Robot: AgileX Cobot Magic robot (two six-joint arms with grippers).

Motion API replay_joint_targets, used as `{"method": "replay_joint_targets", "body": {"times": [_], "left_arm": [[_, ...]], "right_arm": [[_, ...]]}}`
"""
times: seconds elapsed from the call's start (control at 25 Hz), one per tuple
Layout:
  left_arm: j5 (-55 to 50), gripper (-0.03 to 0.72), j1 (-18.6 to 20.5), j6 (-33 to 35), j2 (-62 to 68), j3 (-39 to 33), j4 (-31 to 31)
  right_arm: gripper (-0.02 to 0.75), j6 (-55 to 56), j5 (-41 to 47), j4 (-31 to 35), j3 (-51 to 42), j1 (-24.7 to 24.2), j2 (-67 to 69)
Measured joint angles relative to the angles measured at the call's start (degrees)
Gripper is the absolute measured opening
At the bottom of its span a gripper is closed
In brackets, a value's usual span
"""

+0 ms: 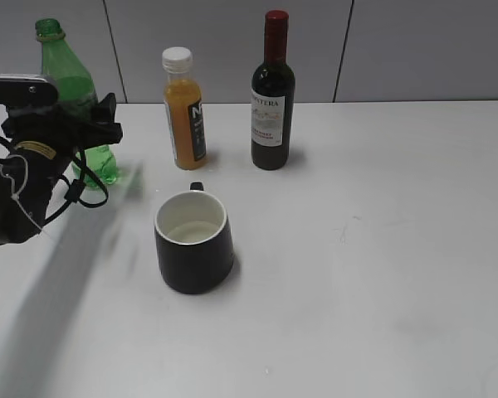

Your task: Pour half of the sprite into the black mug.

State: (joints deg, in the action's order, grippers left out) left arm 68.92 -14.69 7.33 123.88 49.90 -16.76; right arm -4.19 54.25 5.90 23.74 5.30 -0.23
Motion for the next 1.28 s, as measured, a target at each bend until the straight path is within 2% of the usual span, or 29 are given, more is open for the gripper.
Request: {"method": "replay_joint_targets", "body": {"times": [0.52, 0.72, 0.8, 0.92, 1.12, 1.28], "left_arm": [[0.03, 0.680, 0.00, 0.00, -9.50, -11.98, 0.13], [-4.28, 0.673, 0.00, 0.72, -17.09, -17.33, 0.07], [-9.20, 0.669, 0.00, 2.15, -21.35, -19.13, 0.02], [-22.87, 0.664, 0.00, 5.51, -30.03, -20.05, -0.45], [-46.10, 0.641, 0.06, 15.28, -47.78, -20.12, -6.54], [-64.25, 0.628, 3.70, 18.47, -59.33, -18.74, -8.66]], "right_arm": [[0.589, 0.00, 0.00, 0.00, 0.00, 0.00, 0.00], [0.589, 0.00, 0.00, 0.00, 0.00, 0.00, 0.00], [0.589, 0.00, 0.00, 0.00, 0.00, 0.00, 0.00], [0.589, 0.00, 0.00, 0.00, 0.00, 0.00, 0.00], [0.589, 0.00, 0.00, 0.00, 0.00, 0.00, 0.00], [0.589, 0.00, 0.00, 0.00, 0.00, 0.00, 0.00]]}}
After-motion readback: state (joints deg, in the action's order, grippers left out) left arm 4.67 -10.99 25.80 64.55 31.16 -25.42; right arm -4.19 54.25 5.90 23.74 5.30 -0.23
